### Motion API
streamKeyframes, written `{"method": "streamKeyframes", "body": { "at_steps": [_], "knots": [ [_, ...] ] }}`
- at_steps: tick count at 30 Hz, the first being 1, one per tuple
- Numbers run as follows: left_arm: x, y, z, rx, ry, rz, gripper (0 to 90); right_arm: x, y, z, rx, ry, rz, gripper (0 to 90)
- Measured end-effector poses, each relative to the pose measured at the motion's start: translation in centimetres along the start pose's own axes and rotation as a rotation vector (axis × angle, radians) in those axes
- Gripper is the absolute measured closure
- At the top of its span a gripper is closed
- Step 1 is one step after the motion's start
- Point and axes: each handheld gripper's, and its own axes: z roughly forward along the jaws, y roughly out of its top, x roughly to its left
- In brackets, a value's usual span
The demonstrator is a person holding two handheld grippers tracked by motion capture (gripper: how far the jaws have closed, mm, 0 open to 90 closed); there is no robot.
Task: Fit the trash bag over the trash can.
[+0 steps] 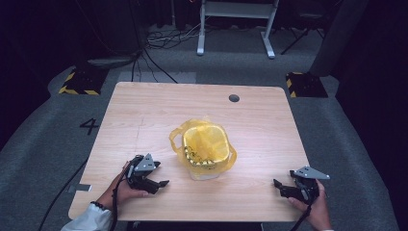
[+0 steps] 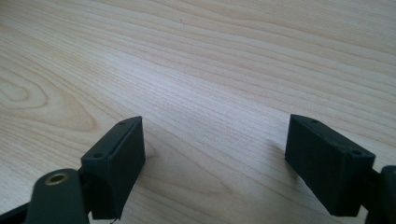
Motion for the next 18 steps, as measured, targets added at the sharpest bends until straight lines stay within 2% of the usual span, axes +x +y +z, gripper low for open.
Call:
{"method": "streamKeyframes", "body": {
  "at_steps": [18],
  "knots": [
    [0.06,0.03,0.00,0.003,-0.003,0.002,20.8,0.03,0.05,0.05,-0.001,-0.004,0.007,19.8]
  ]
}}
